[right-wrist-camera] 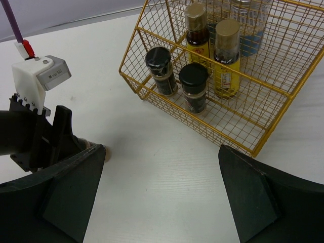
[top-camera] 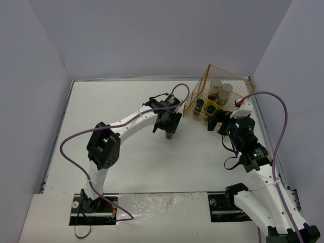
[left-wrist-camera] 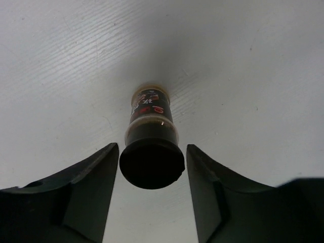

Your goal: Organize the condiment bottles

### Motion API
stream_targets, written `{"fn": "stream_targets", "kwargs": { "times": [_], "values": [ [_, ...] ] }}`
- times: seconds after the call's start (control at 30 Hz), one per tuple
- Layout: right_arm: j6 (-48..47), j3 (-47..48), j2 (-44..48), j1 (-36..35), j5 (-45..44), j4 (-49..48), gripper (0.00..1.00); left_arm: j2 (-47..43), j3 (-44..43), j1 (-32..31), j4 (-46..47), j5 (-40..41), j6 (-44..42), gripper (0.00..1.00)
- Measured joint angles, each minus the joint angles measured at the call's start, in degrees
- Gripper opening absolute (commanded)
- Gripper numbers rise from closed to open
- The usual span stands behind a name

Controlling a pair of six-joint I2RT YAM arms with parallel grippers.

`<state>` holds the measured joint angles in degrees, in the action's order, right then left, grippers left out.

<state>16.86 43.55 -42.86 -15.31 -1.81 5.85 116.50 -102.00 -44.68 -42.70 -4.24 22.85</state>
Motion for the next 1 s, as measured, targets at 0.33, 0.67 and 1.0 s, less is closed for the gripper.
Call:
{"fn": "stream_targets", "kwargs": {
  "times": [0.33, 0.67, 1.0],
  "values": [
    [-0.82, 1.88, -7.85, -0.49, 5.45, 0.86, 0.94, -4.49, 0.77, 0.0, -0.98, 3.56, 0.43, 0.95],
    [-6.46, 11.81, -25.43, -15.11, 4.24, -0.93, 0.94, -34.0, 16.15, 11.52, 2.66, 11.37, 0.28, 0.97],
    [-9.21, 17.41, -44.52, -22.32, 2.96, -4.73, 0.92, -59.48, 36.85, 29.65, 5.09, 19.34, -2.97, 0.97]
  ]
}}
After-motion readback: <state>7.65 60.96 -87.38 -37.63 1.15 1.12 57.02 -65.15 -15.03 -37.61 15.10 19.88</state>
